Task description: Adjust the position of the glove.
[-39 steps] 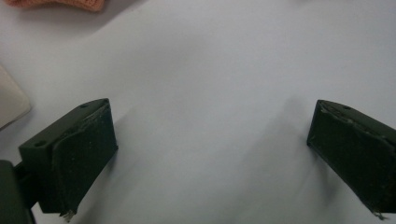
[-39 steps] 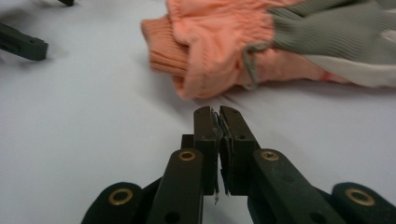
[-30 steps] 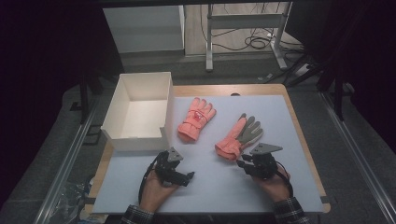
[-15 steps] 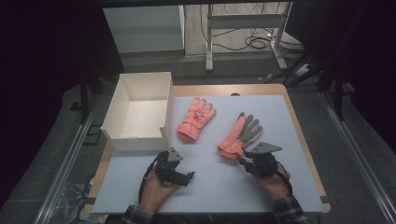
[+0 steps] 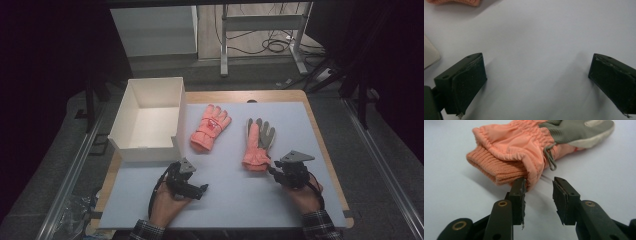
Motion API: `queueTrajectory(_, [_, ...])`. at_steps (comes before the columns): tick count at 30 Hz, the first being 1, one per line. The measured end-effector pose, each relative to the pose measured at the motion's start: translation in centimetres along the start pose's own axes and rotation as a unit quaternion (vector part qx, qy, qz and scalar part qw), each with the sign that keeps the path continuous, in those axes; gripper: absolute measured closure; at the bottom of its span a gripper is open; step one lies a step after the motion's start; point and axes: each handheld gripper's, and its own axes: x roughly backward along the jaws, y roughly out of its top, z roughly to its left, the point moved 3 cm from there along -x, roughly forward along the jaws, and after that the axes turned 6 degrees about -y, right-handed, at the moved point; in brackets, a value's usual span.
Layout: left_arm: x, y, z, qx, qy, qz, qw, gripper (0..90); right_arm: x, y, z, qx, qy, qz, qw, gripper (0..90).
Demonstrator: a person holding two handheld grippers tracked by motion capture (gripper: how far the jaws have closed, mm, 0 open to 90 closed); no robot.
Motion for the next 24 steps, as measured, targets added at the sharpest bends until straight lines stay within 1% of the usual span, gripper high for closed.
queueTrajectory(2, [0.0, 0.0, 0.0, 0.0, 0.0, 0.0, 1.0, 1.0, 0.2, 0.0, 0.0, -0.003, 0.004, 0.003, 1.0, 61.9])
queueTrajectory(3, [0.0, 0.0, 0.0, 0.0, 0.0, 0.0, 1.0, 1.0, 0.7, 0.2, 0.0, -0.005, 0.014, 0.0, 0.9999, 61.9])
queueTrajectory(5, [0.0, 0.0, 0.0, 0.0, 0.0, 0.0, 1.0, 1.0, 1.2, 0.5, -0.1, -0.008, 0.021, -0.004, 0.9997, 61.9])
queueTrajectory(7, [0.0, 0.0, 0.0, 0.0, 0.0, 0.0, 1.0, 1.0, 1.4, 0.8, -0.2, -0.008, 0.022, -0.006, 0.9997, 61.8])
queueTrajectory(9, [0.0, 0.0, 0.0, 0.0, 0.0, 0.0, 1.0, 1.0, 1.6, 1.8, -0.8, -0.01, 0.022, -0.002, 0.9997, 61.9])
queueTrajectory(10, [0.0, 0.0, 0.0, 0.0, 0.0, 0.0, 1.0, 1.0, 1.6, 1.8, -0.8, -0.01, 0.022, -0.002, 0.9997, 61.9])
queueTrajectory(11, [0.0, 0.0, 0.0, 0.0, 0.0, 0.0, 1.0, 1.0, 1.5, 2.2, -1.0, -0.01, 0.025, -0.002, 0.9996, 61.9])
queueTrajectory(15, [0.0, 0.0, 0.0, 0.0, 0.0, 0.0, 1.0, 1.0, 0.6, 3.8, -1.9, -0.017, 0.033, 0.002, 0.9993, 64.3])
queueTrajectory(18, [0.0, 0.0, 0.0, 0.0, 0.0, 0.0, 1.0, 1.0, -0.2, 4.8, -2.3, -0.021, 0.039, -0.001, 0.999, 66.2])
queueTrajectory(21, [0.0, 0.0, 0.0, 0.0, 0.0, 0.0, 1.0, 1.0, -1.1, 6.0, -2.5, -0.019, 0.041, -0.001, 0.999, 66.5])
queueTrajectory(22, [0.0, 0.0, 0.0, 0.0, 0.0, 0.0, 1.0, 1.0, -1.7, 6.7, -2.5, -0.015, 0.04, -0.002, 0.9991, 66.5])
queueTrajectory(23, [0.0, 0.0, 0.0, 0.0, 0.0, 0.0, 1.0, 1.0, -1.7, 6.7, -2.5, -0.015, 0.04, -0.002, 0.9991, 66.5])
queueTrajectory(24, [0.0, 0.0, 0.0, 0.0, 0.0, 0.0, 1.0, 1.0, -2.4, 7.4, -2.6, -0.012, 0.036, 0.001, 0.9993, 66.5])
